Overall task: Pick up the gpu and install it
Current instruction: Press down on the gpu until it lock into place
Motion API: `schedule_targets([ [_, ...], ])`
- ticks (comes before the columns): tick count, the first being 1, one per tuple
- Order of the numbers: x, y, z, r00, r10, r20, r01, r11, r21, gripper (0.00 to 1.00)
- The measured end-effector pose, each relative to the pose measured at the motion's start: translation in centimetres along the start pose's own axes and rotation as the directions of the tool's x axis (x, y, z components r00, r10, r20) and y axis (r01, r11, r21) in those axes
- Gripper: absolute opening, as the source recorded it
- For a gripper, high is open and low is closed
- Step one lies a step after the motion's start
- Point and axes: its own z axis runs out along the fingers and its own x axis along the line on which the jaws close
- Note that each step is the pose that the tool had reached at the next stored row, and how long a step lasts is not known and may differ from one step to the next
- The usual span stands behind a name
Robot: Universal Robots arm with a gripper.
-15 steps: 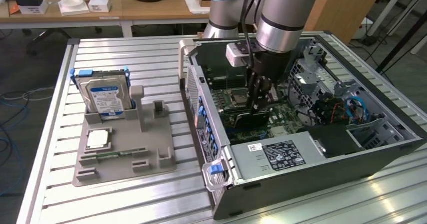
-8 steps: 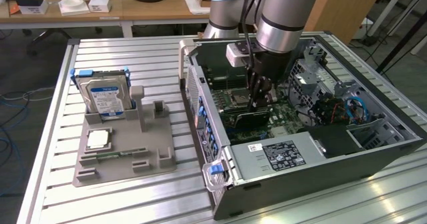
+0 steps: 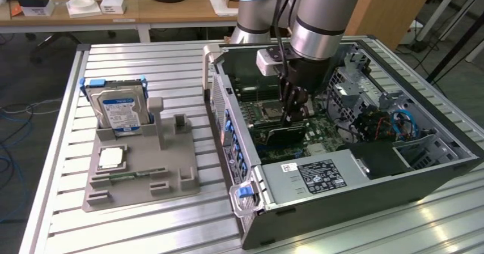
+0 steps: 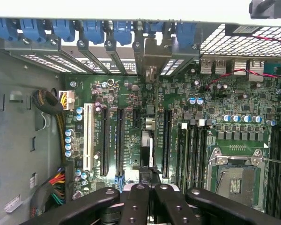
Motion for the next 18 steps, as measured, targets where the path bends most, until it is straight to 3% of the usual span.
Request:
schedule_targets([
  [7,0.0,0.00,0.07,1.0000,0.000,-0.0003,0.000,1.0000,0.0000,0.11],
  [18,0.0,0.41,1.46,1.0000,0.000,-0.0004,0.000,1.0000,0.0000,0.11],
])
